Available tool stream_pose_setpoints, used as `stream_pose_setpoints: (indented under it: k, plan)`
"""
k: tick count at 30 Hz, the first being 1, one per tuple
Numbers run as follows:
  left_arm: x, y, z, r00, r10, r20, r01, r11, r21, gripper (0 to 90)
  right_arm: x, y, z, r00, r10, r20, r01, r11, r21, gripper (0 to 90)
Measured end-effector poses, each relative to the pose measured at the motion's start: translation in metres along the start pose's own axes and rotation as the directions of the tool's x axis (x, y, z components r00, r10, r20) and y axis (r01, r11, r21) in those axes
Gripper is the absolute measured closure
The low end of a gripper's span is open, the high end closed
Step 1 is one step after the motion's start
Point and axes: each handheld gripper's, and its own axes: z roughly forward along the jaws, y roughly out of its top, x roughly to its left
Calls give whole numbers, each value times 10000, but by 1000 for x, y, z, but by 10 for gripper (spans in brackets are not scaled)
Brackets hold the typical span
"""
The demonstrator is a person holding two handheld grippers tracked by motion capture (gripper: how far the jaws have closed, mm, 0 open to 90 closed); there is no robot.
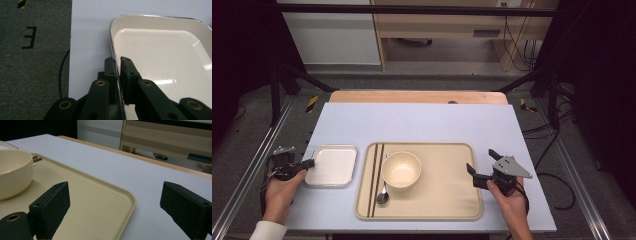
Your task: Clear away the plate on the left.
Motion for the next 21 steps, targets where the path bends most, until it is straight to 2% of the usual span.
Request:
stream_pose_setpoints:
  k: [2,3,5,10,13,18,21]
  plan:
    - [0,1,-1,10000,-83,44,83,9999,-81,859,0,0,0,10000,-3,0,3,10000,-8,95]
    - [-1,2,-2,9996,-215,160,219,9994,-257,866,0,0,0,10000,18,7,-18,10000,-4,95]
    - [-3,5,-5,9994,-235,249,246,9987,-457,880,-1,0,0,10000,29,7,-29,10000,-15,95]
    - [-14,14,-15,9996,129,239,-110,9967,-810,887,-1,0,0,10000,59,-7,-59,10000,-25,95]
    - [-21,19,-18,9986,522,74,-514,9946,-897,887,-1,0,0,10000,59,-1,-59,10000,-33,95]
    - [-26,24,-24,9988,477,135,-456,9913,-1234,887,-1,0,0,10000,71,3,-71,10000,-47,95]
    - [-30,30,-31,9984,547,143,-519,9865,-1553,887,-1,0,0,10000,60,8,-60,10000,-26,94]
